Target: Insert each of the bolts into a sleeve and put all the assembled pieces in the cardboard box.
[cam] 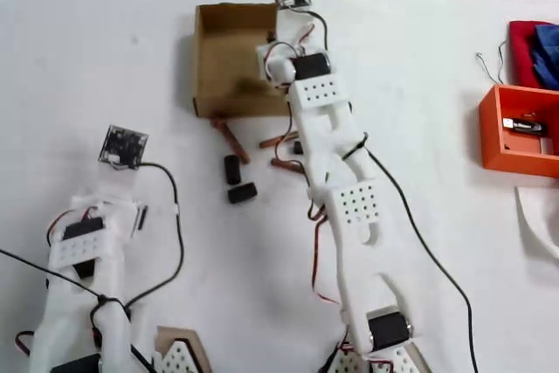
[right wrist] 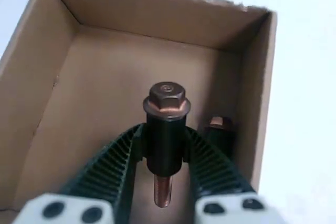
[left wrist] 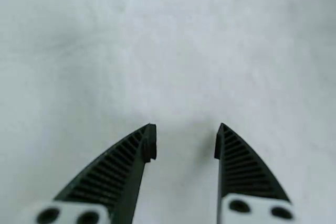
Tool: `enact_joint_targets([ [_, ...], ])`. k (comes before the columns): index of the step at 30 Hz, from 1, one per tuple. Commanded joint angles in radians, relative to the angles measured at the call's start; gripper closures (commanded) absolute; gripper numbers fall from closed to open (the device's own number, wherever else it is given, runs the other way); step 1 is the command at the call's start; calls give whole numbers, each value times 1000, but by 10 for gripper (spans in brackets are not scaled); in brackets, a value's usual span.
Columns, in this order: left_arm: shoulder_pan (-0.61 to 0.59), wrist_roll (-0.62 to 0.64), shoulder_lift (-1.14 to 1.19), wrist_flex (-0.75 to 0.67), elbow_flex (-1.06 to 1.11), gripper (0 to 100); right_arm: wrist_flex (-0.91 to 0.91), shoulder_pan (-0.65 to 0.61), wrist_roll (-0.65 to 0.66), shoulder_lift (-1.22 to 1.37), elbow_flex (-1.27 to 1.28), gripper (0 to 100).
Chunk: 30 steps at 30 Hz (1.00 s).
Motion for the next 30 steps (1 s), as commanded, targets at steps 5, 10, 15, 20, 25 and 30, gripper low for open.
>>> enact_joint_targets([
  [5,-6,-5,-2,-15,-4,801,-31,5,-9,-13,-3,978],
  [10,-6,-5,-2,-15,-4,801,-28,7,-9,-15,55,978],
  [15,-6,-5,-2,-15,-4,801,-30,8,-9,-15,69,978],
  [20,-6,-5,-2,-15,-4,801,-30,8,-11,-15,72,978],
  [25,-6,-5,-2,-15,-4,801,-30,12,-74,7,71,978],
  [30,-6,-5,-2,-15,-2,801,-30,7,-74,30,66,978],
])
